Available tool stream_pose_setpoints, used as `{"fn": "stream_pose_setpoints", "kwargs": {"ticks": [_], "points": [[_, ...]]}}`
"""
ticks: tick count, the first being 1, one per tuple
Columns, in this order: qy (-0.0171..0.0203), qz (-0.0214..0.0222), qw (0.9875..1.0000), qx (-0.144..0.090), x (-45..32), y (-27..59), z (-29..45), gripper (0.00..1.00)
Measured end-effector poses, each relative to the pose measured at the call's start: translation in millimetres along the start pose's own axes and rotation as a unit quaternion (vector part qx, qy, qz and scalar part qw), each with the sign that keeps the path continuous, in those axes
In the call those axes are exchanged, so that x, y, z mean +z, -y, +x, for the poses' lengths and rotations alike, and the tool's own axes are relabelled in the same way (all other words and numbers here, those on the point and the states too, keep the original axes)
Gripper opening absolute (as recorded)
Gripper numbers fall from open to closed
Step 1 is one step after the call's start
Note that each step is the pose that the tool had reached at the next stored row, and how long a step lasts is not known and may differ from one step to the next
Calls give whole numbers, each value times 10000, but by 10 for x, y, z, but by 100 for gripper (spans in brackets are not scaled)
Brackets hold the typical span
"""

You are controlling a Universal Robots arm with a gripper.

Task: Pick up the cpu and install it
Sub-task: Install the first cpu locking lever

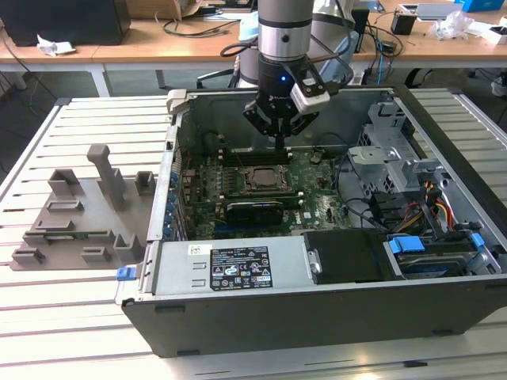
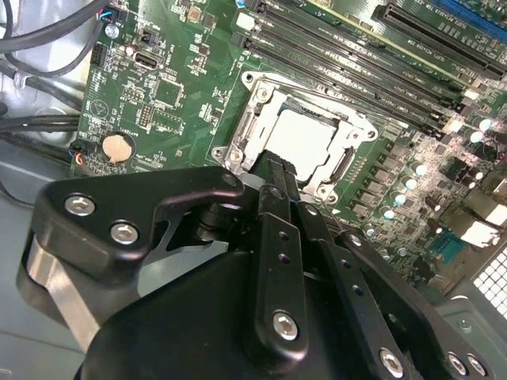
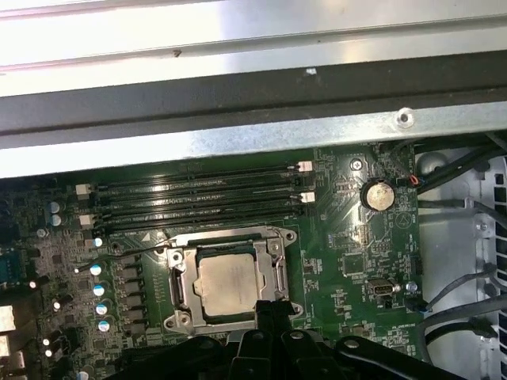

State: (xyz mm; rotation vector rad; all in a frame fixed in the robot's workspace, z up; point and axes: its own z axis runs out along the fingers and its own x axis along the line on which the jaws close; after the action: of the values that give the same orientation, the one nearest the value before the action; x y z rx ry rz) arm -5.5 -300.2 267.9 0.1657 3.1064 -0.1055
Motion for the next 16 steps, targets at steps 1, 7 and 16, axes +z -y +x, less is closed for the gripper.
{"fn": "stream_pose_setpoints", "kwargs": {"ticks": [1, 7, 16], "points": [[3, -1, 10000, -39, 0, 0, 0, 11], [16, -8, 9997, -247, 0, 0, 0, 11], [36, -17, 9985, -538, 0, 0, 0, 11]]}}
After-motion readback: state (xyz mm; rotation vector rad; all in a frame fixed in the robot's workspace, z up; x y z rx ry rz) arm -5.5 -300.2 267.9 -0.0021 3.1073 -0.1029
